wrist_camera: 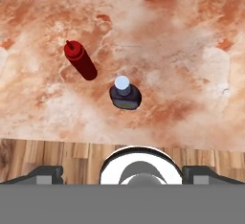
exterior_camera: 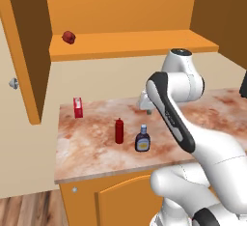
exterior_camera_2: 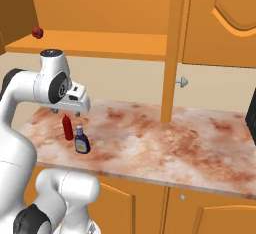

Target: Pick the condiment bottle and ketchup from the counter and place them in the cabinet.

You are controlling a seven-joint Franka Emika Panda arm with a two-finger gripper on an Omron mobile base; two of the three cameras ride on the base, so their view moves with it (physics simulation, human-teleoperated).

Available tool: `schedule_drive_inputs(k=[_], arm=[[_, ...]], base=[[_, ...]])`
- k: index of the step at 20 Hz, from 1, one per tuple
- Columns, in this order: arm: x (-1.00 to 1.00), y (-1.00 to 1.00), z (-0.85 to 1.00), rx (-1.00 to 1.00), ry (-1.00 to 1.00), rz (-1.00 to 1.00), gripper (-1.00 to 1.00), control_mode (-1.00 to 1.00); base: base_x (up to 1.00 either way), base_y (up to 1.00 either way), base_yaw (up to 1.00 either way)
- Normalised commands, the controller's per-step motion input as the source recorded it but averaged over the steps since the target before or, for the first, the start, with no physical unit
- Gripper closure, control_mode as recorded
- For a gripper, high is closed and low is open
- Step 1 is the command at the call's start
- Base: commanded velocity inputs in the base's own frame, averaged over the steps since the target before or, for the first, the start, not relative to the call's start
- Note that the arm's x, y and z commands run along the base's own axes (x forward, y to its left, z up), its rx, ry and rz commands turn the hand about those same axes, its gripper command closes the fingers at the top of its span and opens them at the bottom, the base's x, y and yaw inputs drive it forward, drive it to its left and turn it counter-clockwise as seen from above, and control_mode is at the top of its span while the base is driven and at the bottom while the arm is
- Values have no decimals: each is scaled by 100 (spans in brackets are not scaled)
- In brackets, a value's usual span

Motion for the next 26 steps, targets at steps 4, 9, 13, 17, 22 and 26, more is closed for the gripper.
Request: schedule_drive_inputs(k=[4, 9, 13, 17, 22, 26], arm=[[14, 19, -26, 0, 0, 0, -100, -100], [11, 5, -35, 0, -1, 0, -100, -100], [0, -3, -32, 0, 0, 0, -100, -100], [10, -1, -36, 0, 0, 0, -100, -100], [14, 0, -31, 0, 0, 0, -100, -100], [20, 0, -19, 0, 0, 0, -100, -100]], base=[[0, 0, 0], [0, 0, 0], [0, 0, 0], [0, 0, 0], [0, 0, 0], [0, 0, 0]])
